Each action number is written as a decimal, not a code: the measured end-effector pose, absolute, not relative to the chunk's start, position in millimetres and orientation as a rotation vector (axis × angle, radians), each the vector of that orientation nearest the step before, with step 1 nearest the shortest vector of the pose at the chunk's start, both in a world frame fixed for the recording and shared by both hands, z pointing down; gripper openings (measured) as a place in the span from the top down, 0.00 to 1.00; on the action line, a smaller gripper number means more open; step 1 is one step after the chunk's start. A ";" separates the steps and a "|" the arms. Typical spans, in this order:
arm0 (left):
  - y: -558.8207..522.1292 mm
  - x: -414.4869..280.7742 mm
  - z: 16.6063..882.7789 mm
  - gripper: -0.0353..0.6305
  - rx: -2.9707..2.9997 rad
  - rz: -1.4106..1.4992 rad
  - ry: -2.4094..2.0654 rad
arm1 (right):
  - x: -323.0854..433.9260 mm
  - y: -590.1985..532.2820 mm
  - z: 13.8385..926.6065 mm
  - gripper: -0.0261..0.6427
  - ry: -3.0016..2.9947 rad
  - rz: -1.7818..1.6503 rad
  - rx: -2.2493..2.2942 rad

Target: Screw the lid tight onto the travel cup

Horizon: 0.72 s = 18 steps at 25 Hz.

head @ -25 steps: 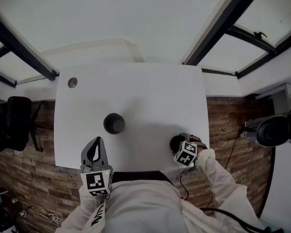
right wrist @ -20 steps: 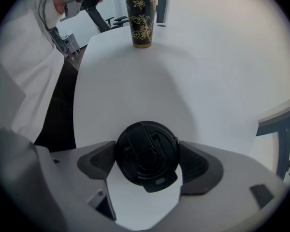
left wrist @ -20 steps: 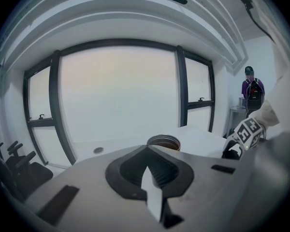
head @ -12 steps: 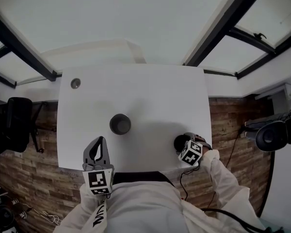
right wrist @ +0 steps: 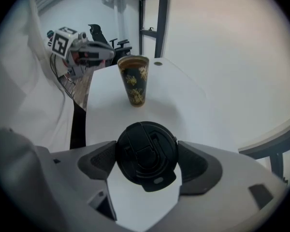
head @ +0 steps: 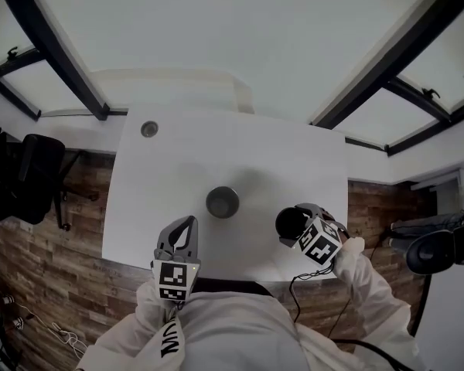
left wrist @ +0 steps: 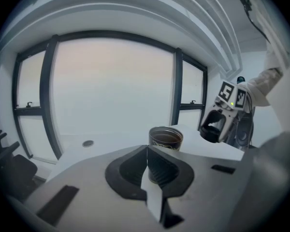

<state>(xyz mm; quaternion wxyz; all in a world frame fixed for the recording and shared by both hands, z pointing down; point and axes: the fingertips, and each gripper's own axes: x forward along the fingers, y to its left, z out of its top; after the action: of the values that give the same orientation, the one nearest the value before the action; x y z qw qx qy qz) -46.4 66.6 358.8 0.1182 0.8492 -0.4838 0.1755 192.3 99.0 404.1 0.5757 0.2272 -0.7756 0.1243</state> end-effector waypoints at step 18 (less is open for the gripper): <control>62.1 -5.2 411.6 0.45 2.669 0.574 -1.000 | 45.2 40.7 323.7 0.34 -1.876 0.090 0.262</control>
<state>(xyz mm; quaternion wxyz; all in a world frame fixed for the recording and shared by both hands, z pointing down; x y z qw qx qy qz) -5.2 62.1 411.6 0.1167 0.9117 -0.3416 0.1962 45.2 40.7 323.7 0.5832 0.1122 -0.8036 0.0385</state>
